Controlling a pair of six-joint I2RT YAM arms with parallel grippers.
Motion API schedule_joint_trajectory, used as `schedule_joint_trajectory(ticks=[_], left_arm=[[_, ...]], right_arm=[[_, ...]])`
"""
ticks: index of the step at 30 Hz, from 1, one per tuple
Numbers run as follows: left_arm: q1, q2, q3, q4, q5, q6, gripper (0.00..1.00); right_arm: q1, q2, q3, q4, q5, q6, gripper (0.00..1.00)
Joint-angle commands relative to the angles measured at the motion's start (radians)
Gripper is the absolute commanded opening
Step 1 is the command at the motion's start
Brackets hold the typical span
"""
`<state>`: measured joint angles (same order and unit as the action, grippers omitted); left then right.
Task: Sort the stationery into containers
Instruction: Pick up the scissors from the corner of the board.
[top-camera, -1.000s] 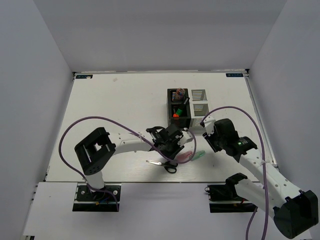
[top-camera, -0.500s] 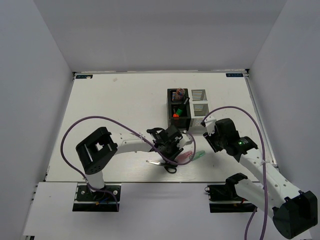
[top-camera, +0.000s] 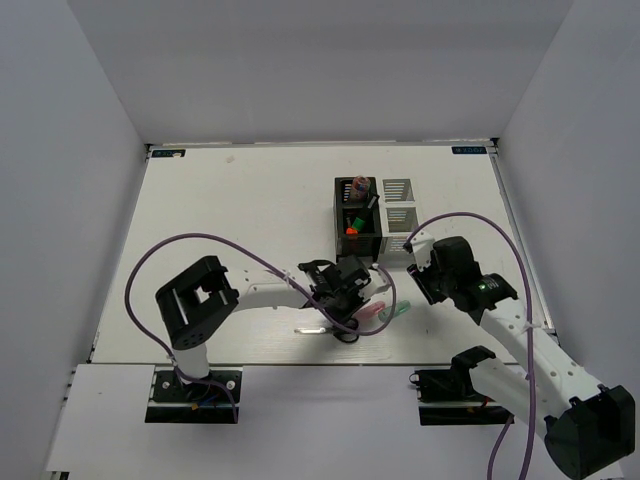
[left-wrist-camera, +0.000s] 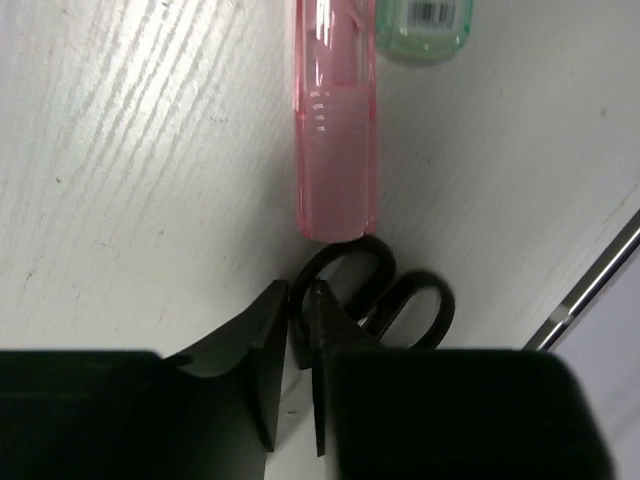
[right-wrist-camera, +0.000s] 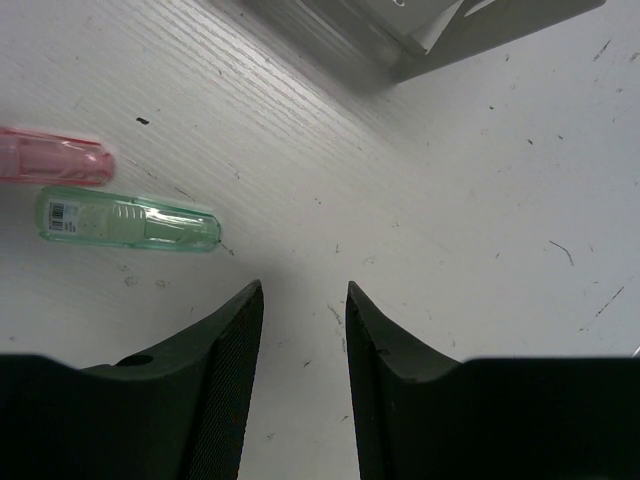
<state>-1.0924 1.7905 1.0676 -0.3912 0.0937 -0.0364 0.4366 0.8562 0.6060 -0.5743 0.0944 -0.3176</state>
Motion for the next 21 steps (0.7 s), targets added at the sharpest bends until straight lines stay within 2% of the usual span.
schedule_joint_trajectory(ticks=[1, 2, 6, 8, 11, 13, 15, 17, 18, 19, 20, 21], left_arm=[[-0.011, 0.075, -0.029, -0.02, -0.058, 0.01, 0.22], [-0.017, 0.081, -0.031, -0.021, -0.081, 0.012, 0.22], [-0.043, 0.11, -0.031, -0.037, -0.147, 0.012, 0.1], [-0.047, 0.109, -0.038, -0.048, -0.167, 0.006, 0.0], [-0.037, 0.063, -0.037, -0.058, -0.172, -0.01, 0.0], [-0.031, -0.015, -0.015, -0.107, -0.16, -0.023, 0.0], [-0.003, -0.084, 0.043, -0.159, -0.099, -0.031, 0.0], [0.038, -0.181, 0.078, -0.22, -0.072, -0.043, 0.0], [0.048, -0.206, 0.141, -0.23, -0.034, -0.042, 0.0], [0.055, -0.229, 0.164, -0.236, -0.028, -0.042, 0.0], [0.092, -0.247, 0.187, -0.254, -0.022, -0.046, 0.0], [0.107, -0.296, 0.262, -0.256, -0.014, -0.06, 0.0]], right_arm=[[-0.009, -0.02, 0.006, 0.002, -0.019, 0.006, 0.42], [-0.009, -0.023, 0.005, 0.002, -0.019, 0.008, 0.42], [-0.01, -0.032, 0.005, 0.007, -0.022, 0.006, 0.42], [-0.016, -0.039, 0.005, 0.005, -0.022, 0.006, 0.42], [-0.019, -0.042, 0.006, 0.002, -0.03, 0.006, 0.44], [-0.021, -0.042, 0.005, 0.002, -0.038, 0.003, 0.5], [-0.022, -0.04, 0.006, -0.001, -0.044, 0.0, 0.65], [-0.024, -0.039, 0.005, -0.006, -0.048, -0.001, 0.67], [-0.022, -0.042, 0.008, -0.007, -0.051, -0.008, 0.44], [-0.022, -0.042, 0.008, -0.007, -0.055, -0.008, 0.13], [-0.022, -0.04, 0.008, -0.004, -0.051, -0.008, 0.0], [-0.021, -0.043, 0.006, -0.009, -0.044, -0.008, 0.0]])
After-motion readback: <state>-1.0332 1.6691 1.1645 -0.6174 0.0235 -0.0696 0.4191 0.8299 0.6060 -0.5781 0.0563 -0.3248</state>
